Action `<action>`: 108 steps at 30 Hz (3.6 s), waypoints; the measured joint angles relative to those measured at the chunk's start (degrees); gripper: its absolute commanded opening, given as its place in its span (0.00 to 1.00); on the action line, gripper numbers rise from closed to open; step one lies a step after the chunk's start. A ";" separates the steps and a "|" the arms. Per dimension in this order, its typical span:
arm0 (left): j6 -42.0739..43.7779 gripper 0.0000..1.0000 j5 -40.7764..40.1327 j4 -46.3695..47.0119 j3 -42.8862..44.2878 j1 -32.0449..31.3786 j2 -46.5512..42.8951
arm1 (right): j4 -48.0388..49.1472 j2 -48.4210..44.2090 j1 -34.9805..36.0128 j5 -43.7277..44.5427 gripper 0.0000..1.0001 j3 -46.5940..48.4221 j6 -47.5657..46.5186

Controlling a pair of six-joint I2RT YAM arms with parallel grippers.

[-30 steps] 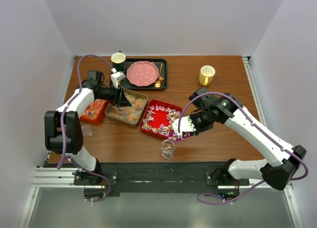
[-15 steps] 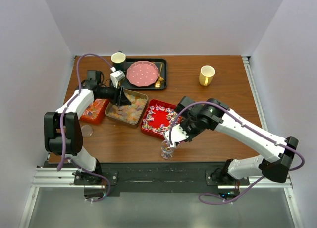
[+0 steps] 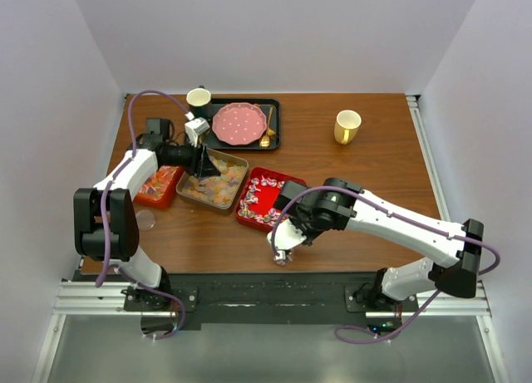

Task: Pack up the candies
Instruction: Place the fake candies in the packing bottle, then move the storage box to the center of the board, then scoop the fake candies from the storage box.

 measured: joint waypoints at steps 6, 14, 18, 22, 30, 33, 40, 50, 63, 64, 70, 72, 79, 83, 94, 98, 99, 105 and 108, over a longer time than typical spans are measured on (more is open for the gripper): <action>-0.28 0.44 0.17 0.39 0.00 -0.46 0.00 | 0.13 1.33 2.56 4.04 0.00 1.64 1.88; -0.37 0.44 -0.55 0.68 -0.09 -3.98 0.00 | 0.09 1.18 3.98 7.15 0.00 1.77 2.69; -0.42 0.43 -2.23 0.66 -0.24 -5.22 0.02 | 0.09 0.42 4.70 8.02 0.00 1.79 2.80; -0.44 0.41 -4.90 0.74 -0.24 -5.29 0.81 | 0.07 -0.92 4.90 8.41 0.00 1.81 2.78; -0.44 0.41 -8.31 0.17 -0.17 -5.33 6.08 | 0.07 -2.25 5.33 10.03 0.00 1.81 2.34; -0.46 0.41 -8.66 -0.04 0.09 -5.33 6.54 | 0.07 -2.36 5.70 11.02 0.00 1.79 1.51; -0.42 0.31 -8.85 -0.04 0.55 -5.75 6.71 | -0.13 -2.34 4.70 10.58 0.00 2.89 1.51; -0.46 0.16 -10.08 0.63 -0.33 -11.56 9.70 | 0.09 -2.38 -12.66 7.80 0.00 9.22 9.46; -0.24 0.18 -8.55 -2.97 11.02 -24.61 20.85 | 0.70 -6.47 -23.96 6.21 0.00 2.16 12.46; -0.22 0.18 -8.02 -3.69 13.03 -25.81 22.27 | 0.87 -6.64 -24.74 6.08 0.00 1.53 12.57; -0.79 0.22 -4.59 -4.87 22.45 -30.45 28.83 | 1.60 -6.69 -27.98 4.26 0.00 0.20 13.29; -1.55 0.23 -3.32 -5.07 25.20 -31.45 30.51 | 1.88 -6.51 -28.24 3.72 0.00 0.17 13.31; -3.41 0.28 -1.25 -4.17 28.48 -32.89 31.12 | 3.26 -3.08 -29.55 1.51 0.00 0.26 12.35; -4.96 0.10 -1.27 -3.39 20.15 -30.42 22.45 | 5.20 -0.66 -29.90 0.17 0.00 0.28 10.16; -13.77 0.00 15.67 7.80 6.49 -19.69 1.55 | 8.92 11.50 -28.72 -8.13 0.00 10.32 7.91; -17.09 0.00 17.81 10.43 5.42 -20.39 3.39 | 8.68 12.57 -25.42 -10.93 0.00 13.27 7.06; -17.55 0.00 17.90 10.82 5.40 -20.37 3.80 | 8.68 12.74 -24.50 -11.74 0.00 13.99 6.84; -18.47 0.00 18.32 11.54 5.33 -20.35 5.99 | 7.91 12.81 -18.67 -15.72 0.00 18.10 6.49; -18.38 0.09 18.80 11.28 4.55 -20.24 5.81 | 7.21 12.98 -18.86 -16.48 0.00 20.37 7.65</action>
